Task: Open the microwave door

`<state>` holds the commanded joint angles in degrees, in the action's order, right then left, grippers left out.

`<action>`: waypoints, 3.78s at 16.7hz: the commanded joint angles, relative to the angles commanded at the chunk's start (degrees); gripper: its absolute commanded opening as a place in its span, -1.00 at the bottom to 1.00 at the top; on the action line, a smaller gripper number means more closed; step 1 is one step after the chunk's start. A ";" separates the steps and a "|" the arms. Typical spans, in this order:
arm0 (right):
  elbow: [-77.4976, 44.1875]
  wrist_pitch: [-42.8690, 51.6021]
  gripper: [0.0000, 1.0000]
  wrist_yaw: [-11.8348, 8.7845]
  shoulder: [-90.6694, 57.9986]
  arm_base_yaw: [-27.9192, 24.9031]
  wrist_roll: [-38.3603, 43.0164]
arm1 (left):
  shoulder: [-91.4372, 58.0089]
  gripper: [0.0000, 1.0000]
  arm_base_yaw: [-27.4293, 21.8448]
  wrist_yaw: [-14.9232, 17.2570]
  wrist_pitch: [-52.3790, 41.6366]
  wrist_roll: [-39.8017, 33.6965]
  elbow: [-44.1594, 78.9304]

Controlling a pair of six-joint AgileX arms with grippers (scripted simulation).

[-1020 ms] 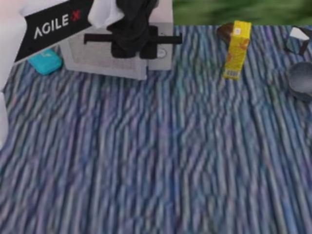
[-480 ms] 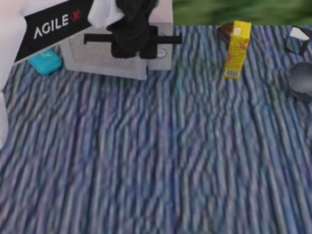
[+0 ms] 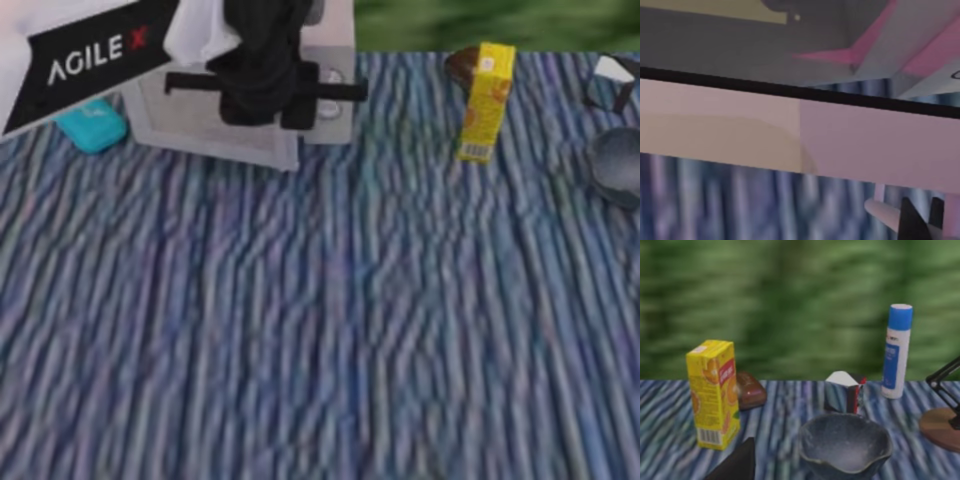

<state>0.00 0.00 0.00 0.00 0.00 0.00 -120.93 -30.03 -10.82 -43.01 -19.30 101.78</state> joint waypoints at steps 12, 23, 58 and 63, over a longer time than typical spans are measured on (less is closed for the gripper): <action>0.00 0.00 1.00 0.00 0.00 0.00 0.00 | 1.91 -1.00 0.39 0.86 1.51 1.90 -2.36; 0.00 0.00 1.00 0.00 0.00 0.00 0.00 | 1.91 -1.00 0.39 0.86 1.51 1.90 -2.36; 0.00 0.00 1.00 0.00 0.00 0.00 0.00 | 6.34 -1.00 1.47 3.98 4.54 7.58 -8.99; 0.00 0.00 1.00 0.00 0.00 0.00 0.00 | 6.83 -1.00 1.32 4.77 4.90 8.14 -9.84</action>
<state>0.00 0.00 0.00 0.00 0.00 0.00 -114.10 -28.72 -6.05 -38.11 -11.16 91.95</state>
